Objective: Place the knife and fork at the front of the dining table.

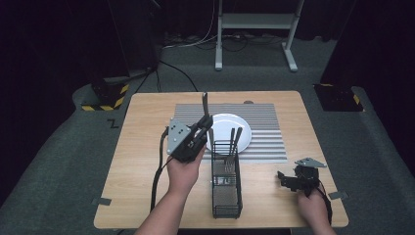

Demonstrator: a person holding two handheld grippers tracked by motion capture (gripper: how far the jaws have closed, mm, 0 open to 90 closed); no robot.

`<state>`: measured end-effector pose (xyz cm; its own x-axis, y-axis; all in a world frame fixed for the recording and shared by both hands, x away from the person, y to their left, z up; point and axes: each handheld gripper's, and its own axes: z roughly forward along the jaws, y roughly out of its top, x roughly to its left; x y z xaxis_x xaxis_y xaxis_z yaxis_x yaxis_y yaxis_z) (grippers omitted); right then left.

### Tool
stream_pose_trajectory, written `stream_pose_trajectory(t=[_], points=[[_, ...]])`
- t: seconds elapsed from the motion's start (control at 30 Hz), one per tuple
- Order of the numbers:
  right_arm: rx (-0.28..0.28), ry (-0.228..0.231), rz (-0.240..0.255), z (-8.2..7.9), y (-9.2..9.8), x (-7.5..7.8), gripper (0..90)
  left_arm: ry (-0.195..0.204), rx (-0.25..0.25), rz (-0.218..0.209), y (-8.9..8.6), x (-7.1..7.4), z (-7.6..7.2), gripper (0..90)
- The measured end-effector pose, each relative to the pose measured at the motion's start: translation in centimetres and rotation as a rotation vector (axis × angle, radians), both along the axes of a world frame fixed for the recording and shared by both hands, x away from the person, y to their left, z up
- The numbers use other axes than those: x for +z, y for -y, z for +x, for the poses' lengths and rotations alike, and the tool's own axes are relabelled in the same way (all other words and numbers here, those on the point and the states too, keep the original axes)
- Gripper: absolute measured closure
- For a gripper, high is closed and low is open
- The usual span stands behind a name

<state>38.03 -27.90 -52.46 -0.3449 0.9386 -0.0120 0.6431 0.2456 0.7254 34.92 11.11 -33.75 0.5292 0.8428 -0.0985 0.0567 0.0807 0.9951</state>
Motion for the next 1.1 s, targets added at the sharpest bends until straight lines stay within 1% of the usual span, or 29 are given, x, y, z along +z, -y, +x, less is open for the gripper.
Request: stream_pose_trajectory(t=[0.13,0.17,0.2,0.23,0.27,0.3,0.37,0.47,0.53,0.67,0.83,0.9,0.97,1.0,1.03,1.1], points=[[0.0,0.001,0.001,0.0,0.0,0.0,9.7,-0.009,0.028,-0.002,-1.0,0.2,0.2,82.3],[0.0,0.001,0.001,0.0,0.0,0.0,9.6,-0.015,0.044,0.003,-1.4,0.0,0.4,82.3],[0.0,0.001,0.001,0.0,0.0,0.0,9.6,-0.015,0.044,0.003,-1.4,0.0,0.4,82.3],[-0.001,-0.001,0.0,0.0,0.0,0.0,9.6,-0.021,0.062,0.005,-1.8,-0.3,0.6,82.3],[-0.001,-0.001,0.0,0.0,0.0,0.0,9.6,-0.021,0.062,0.005,-1.8,-0.3,0.6,82.3],[0.0,-0.001,0.0,0.0,0.0,0.0,9.6,-0.026,0.073,0.008,-2.1,-0.5,0.7,82.3],[0.0,-0.001,0.0,0.0,0.0,0.0,9.6,-0.032,0.099,0.02,-2.5,-1.0,0.9,82.3],[0.0,0.0,-0.001,0.0,0.0,0.0,9.6,-0.056,0.126,0.025,-3.0,-1.9,1.4,82.4],[0.0,0.001,0.001,0.0,0.0,0.0,9.7,-0.076,0.142,0.041,-3.3,-2.5,1.9,82.3],[0.0,0.001,0.001,0.0,0.0,0.0,9.7,-0.106,0.178,0.053,-3.9,-3.7,2.9,82.3],[0.001,0.001,0.001,0.0,0.0,0.0,9.7,-0.127,0.214,0.061,-4.3,-5.0,3.9,82.4],[0.008,0.001,-0.002,0.0,0.0,0.0,10.0,-0.143,0.225,0.06,-4.4,-5.6,4.3,82.3],[0.008,0.001,-0.002,0.0,-0.1,0.0,10.0,-0.153,0.236,0.071,-4.5,-6.0,4.6,82.4],[0.01,0.002,-0.002,0.0,0.0,0.0,10.0,-0.162,0.247,0.081,-4.6,-6.4,4.9,82.4],[0.01,0.002,-0.002,0.0,0.0,0.0,10.0,-0.162,0.247,0.081,-4.6,-6.4,4.9,82.4],[0.009,0.002,-0.002,0.0,0.0,0.0,10.0,-0.17,0.257,0.099,-4.6,-6.8,5.1,82.4]])
